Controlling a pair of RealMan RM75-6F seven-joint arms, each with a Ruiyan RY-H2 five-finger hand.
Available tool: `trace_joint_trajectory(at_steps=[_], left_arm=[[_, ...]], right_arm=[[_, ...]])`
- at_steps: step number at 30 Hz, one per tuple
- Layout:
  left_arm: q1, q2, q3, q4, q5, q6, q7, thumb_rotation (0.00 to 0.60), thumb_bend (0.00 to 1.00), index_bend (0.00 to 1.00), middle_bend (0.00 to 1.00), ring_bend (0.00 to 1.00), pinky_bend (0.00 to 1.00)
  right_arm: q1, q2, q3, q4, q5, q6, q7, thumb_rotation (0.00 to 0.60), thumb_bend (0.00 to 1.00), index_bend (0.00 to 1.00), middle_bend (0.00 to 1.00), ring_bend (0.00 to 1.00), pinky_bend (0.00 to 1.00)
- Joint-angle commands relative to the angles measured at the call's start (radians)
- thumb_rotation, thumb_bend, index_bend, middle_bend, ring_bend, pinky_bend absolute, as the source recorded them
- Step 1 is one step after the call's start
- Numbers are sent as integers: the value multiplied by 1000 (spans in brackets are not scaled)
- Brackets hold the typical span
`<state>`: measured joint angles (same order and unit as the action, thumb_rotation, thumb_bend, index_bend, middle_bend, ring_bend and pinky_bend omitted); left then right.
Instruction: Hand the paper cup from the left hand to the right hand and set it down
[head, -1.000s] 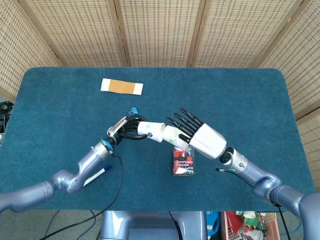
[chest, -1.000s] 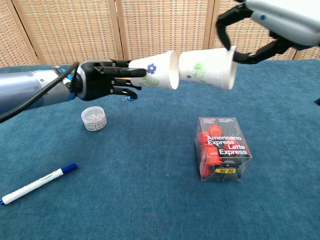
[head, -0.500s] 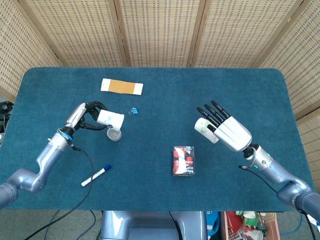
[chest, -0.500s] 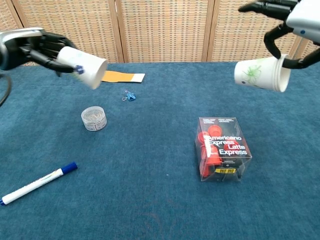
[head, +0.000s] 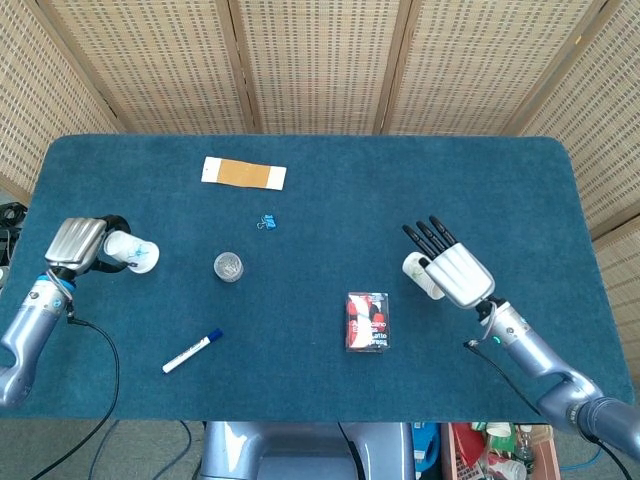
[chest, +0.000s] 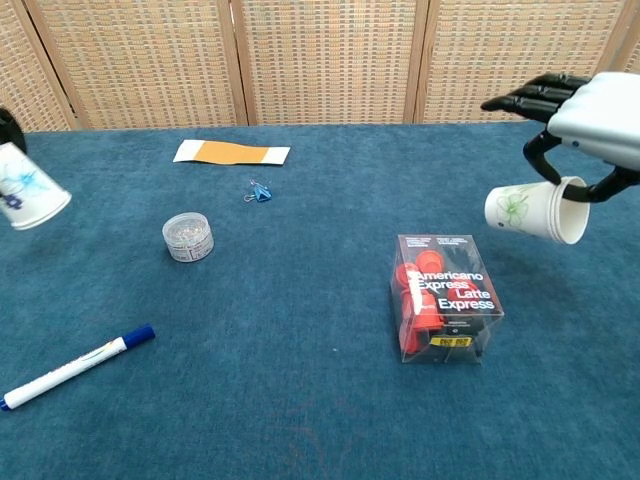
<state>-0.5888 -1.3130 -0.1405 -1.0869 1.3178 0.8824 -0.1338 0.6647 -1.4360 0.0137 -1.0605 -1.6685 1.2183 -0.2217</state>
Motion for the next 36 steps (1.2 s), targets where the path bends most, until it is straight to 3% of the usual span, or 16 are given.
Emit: trace_joint_trajectory(at_steps=[1, 4, 6, 8, 10, 12, 16, 22, 30, 36], left_arm=[[11, -26, 19, 35, -20, 5, 51, 600, 197, 506, 442, 498, 507], [11, -42, 22, 48, -37, -4, 82, 600, 196, 503, 412, 447, 474], [11, -47, 17, 45, -64, -23, 102, 600, 196, 390, 259, 273, 322], [15, -42, 5, 25, -93, -30, 106, 600, 197, 119, 44, 54, 127], [20, -23, -6, -11, -112, -31, 98, 600, 194, 6, 0, 1, 46], [30, 11, -17, -64, -127, -20, 93, 600, 189, 0, 0, 0, 8], [58, 67, -32, -155, -142, 28, 86, 600, 187, 0, 0, 0, 0], [163, 131, -32, -318, -113, 216, 57, 600, 186, 0, 0, 0, 0], [291, 142, 6, -481, -107, 416, 133, 600, 185, 0, 0, 0, 0], [370, 117, 58, -532, -21, 575, 241, 600, 185, 0, 0, 0, 0]], right_arm=[[-9, -20, 0, 22, 8, -3, 0, 600, 523, 701, 78, 0, 25], [-17, -30, -2, 39, 14, -3, 13, 600, 505, 666, 74, 0, 25], [-24, -32, 0, 44, 22, -2, 12, 600, 359, 495, 49, 0, 25], [-35, -27, 9, 24, 43, -5, -1, 600, 99, 236, 9, 0, 23], [-45, -13, 20, -14, 60, 1, -16, 600, 9, 104, 0, 0, 11], [-63, 8, 35, -71, 81, 22, -36, 600, 0, 26, 0, 0, 1], [-107, 41, 62, -180, 119, 82, -68, 600, 0, 0, 0, 0, 0], [-245, 103, 61, -352, 147, 257, -30, 600, 0, 0, 0, 0, 0], [-392, 141, 14, -410, 162, 381, 15, 600, 0, 0, 0, 0, 0], [-475, 126, -17, -407, 146, 446, 50, 600, 0, 0, 0, 0, 0]])
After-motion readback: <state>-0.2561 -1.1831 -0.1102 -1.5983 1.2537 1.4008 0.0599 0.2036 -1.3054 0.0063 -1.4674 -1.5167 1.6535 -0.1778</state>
